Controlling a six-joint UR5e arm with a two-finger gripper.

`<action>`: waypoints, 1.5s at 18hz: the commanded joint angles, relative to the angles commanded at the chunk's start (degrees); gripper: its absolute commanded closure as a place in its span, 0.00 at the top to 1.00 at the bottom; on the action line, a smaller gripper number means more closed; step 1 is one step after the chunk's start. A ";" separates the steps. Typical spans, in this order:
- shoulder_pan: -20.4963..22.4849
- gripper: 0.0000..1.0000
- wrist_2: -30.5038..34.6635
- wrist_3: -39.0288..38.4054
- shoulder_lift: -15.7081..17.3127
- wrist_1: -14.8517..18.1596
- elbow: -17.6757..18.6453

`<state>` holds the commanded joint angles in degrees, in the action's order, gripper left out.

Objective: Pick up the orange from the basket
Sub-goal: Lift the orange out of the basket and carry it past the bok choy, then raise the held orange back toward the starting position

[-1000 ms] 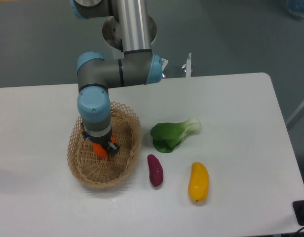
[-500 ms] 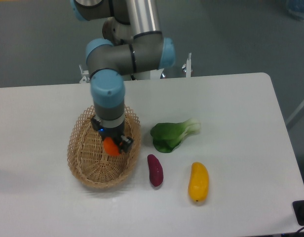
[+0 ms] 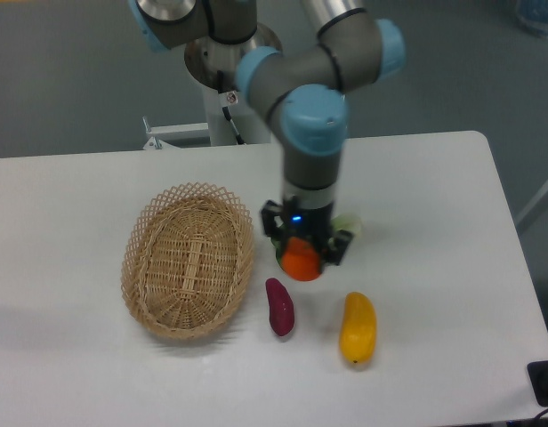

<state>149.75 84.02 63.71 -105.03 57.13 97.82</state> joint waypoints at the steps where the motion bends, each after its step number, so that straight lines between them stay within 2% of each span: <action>1: 1.50 0.47 0.00 1.49 -0.17 0.00 -0.09; 7: 9.06 0.47 0.53 8.95 -3.68 0.09 -3.69; 12: 14.25 0.47 0.35 17.05 -5.01 0.09 -3.87; 16: 14.52 0.47 0.61 19.35 -6.68 -0.09 -5.36; 27: 13.90 0.49 1.23 20.23 -7.03 -0.44 -5.54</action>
<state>163.65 85.25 83.94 -112.06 56.69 92.29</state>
